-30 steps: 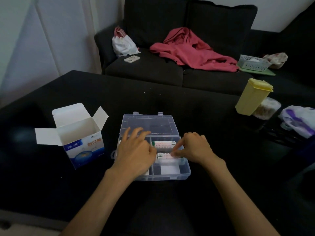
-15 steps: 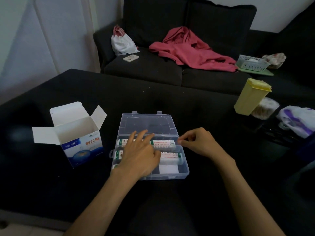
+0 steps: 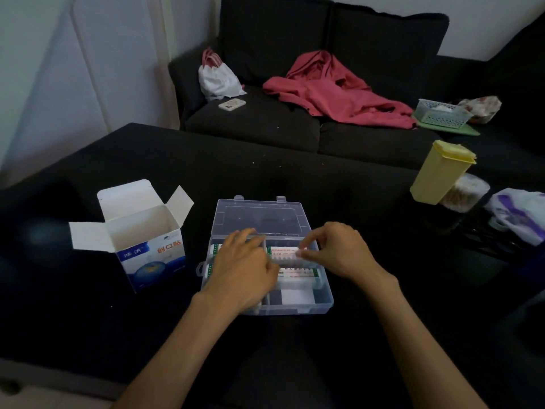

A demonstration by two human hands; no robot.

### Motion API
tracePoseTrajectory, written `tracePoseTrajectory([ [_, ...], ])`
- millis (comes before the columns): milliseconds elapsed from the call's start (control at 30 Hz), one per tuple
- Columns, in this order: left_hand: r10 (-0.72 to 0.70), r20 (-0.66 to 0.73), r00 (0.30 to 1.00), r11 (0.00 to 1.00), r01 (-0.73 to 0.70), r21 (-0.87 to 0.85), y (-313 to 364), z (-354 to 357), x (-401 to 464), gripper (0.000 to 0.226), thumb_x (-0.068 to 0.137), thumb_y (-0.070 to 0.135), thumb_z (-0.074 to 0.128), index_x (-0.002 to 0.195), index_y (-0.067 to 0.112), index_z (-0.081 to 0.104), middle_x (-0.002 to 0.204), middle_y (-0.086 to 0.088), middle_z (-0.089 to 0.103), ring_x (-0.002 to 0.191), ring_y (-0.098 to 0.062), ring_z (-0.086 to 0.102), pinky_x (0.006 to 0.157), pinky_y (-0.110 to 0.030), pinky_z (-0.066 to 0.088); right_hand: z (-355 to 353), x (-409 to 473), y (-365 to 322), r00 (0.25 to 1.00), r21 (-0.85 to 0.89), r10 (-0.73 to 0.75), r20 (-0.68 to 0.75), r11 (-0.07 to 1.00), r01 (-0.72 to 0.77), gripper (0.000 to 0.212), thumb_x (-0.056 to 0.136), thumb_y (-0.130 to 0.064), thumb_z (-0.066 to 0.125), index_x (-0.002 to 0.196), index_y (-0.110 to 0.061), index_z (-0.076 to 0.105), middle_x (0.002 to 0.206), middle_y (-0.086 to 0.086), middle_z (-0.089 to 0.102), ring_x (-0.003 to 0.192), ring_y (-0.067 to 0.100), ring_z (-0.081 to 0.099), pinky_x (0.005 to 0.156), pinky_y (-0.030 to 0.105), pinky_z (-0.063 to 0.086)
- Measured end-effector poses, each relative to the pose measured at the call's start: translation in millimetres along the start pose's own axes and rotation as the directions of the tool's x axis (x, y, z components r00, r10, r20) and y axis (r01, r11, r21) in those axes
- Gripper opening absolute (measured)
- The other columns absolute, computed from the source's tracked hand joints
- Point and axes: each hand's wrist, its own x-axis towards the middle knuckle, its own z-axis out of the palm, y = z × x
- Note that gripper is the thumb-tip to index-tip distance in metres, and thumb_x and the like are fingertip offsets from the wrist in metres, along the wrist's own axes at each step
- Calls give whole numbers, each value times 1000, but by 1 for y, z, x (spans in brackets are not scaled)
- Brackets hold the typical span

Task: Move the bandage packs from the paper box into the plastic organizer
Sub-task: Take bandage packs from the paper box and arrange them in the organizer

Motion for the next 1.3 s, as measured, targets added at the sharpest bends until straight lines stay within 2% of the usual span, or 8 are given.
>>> tracePoseTrajectory([
  [100,-154,-317,936,975,92,-203,-11,-29,-13,21,94,33,49,88,24,68,112,10,63,100,-5,54,82,-20,37,-12,2,-17,990,224,9,-143,974,23,4,84,-36,67,86,-33,64,74,-11,55,67,3,51,63,19,42],
  [200,-340,-558,757,921,149,-359,-27,-52,-31,9,92,26,57,95,23,65,93,9,58,90,-7,55,79,-23,36,-13,2,-46,975,360,-6,-224,929,89,5,86,-32,65,87,-35,61,78,-10,58,71,3,55,62,17,41],
  [367,-609,-649,455,793,330,-513,-92,-62,-59,45,91,31,57,134,23,47,133,-9,50,123,-26,46,91,-41,42,8,-3,-129,941,350,-299,-162,874,338,27,92,-27,58,118,-33,59,111,-13,57,101,0,51,88,23,45],
  [500,-832,-267,487,509,477,-716,-144,-54,-66,80,84,39,67,147,11,27,146,-15,40,131,-34,40,104,-52,37,40,-3,-164,842,49,-532,-91,842,537,56,93,-15,53,143,-31,34,154,-7,23,142,14,13,115,34,7],
  [633,-705,69,706,135,229,-964,-153,-50,-72,19,93,22,59,109,12,61,93,-6,66,80,-15,61,71,-31,51,56,-3,-162,835,48,-544,-83,835,549,47,91,-11,54,135,-28,49,144,-6,43,140,15,22,115,33,21],
  [800,-605,-314,731,465,5,-885,-145,-47,-71,23,92,8,58,108,22,66,92,4,71,83,-9,65,76,-28,54,56,-5,-153,824,119,-494,-277,833,540,27,94,-12,53,114,-22,68,120,-4,62,117,11,48,92,23,44],
  [967,-614,-231,755,424,68,-903,-148,-45,-70,30,86,3,64,96,31,67,94,6,70,93,-16,66,86,-36,53,62,-5,-149,831,75,-499,-245,845,530,23,92,-14,57,109,-22,71,115,-5,65,112,13,49,87,26,45],
  [1300,-567,-340,750,635,135,-761,-146,-52,-75,16,80,32,74,95,26,76,96,11,73,95,-6,64,86,-30,50,52,-6,-169,875,171,-470,-118,858,484,27,96,-15,50,117,-20,66,121,2,65,109,20,60,92,31,49],
])
